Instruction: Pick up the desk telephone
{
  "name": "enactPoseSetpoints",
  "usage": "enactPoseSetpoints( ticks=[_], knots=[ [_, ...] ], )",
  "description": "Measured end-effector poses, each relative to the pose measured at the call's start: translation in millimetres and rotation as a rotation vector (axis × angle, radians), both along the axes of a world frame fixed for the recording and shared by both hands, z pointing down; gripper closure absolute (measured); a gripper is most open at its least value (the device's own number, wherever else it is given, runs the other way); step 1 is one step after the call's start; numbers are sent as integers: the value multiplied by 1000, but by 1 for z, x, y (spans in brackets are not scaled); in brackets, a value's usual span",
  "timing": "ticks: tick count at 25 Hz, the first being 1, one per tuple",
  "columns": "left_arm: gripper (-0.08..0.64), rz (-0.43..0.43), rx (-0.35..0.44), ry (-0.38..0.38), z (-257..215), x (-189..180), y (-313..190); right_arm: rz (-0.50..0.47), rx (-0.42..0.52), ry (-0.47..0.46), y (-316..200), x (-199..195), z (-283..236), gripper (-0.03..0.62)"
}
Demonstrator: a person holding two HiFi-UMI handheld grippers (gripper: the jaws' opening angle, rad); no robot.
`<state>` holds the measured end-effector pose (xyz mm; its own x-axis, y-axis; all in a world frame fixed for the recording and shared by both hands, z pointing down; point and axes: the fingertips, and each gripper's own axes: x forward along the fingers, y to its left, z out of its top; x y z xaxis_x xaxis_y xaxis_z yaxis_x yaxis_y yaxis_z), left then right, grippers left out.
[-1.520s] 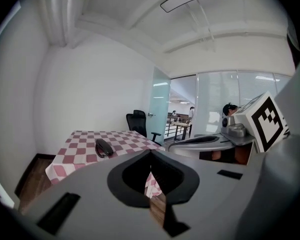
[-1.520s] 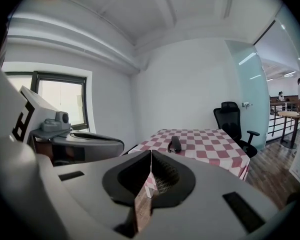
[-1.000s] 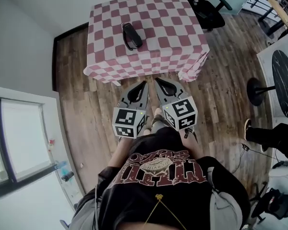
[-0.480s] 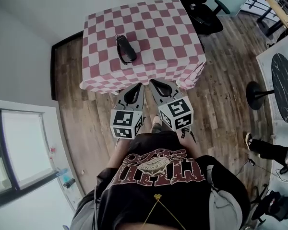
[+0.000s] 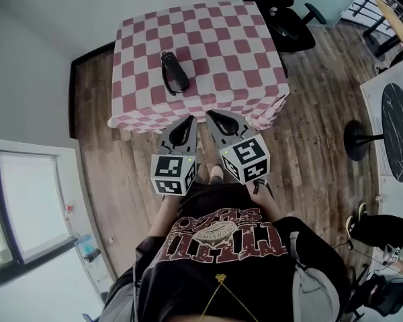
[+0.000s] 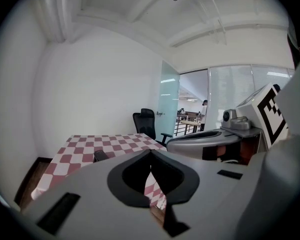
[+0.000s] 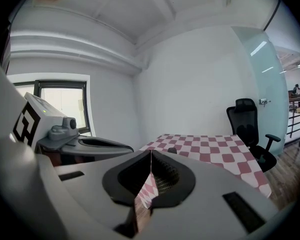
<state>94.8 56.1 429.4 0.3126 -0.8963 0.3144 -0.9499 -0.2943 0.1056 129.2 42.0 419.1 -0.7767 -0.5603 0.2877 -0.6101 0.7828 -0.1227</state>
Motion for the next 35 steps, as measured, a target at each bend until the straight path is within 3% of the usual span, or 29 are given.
enactPoseSetpoints(
  ticks=[6, 15, 29, 35],
  knots=[
    [552, 26, -6, -11, 0, -11, -16, 1, -2, 12, -9, -13, 1, 574],
    [552, 109, -18, -14, 0, -33, -41, 90, -9, 8, -36, -35, 0, 574],
    [552, 140, -47, 18, 19, -111, -80, 154, -35, 51, -81, -102, 16, 572],
    [552, 191, -42, 2, 20, -140, -94, 187, -33, 56, -94, -132, 18, 572]
  ],
)
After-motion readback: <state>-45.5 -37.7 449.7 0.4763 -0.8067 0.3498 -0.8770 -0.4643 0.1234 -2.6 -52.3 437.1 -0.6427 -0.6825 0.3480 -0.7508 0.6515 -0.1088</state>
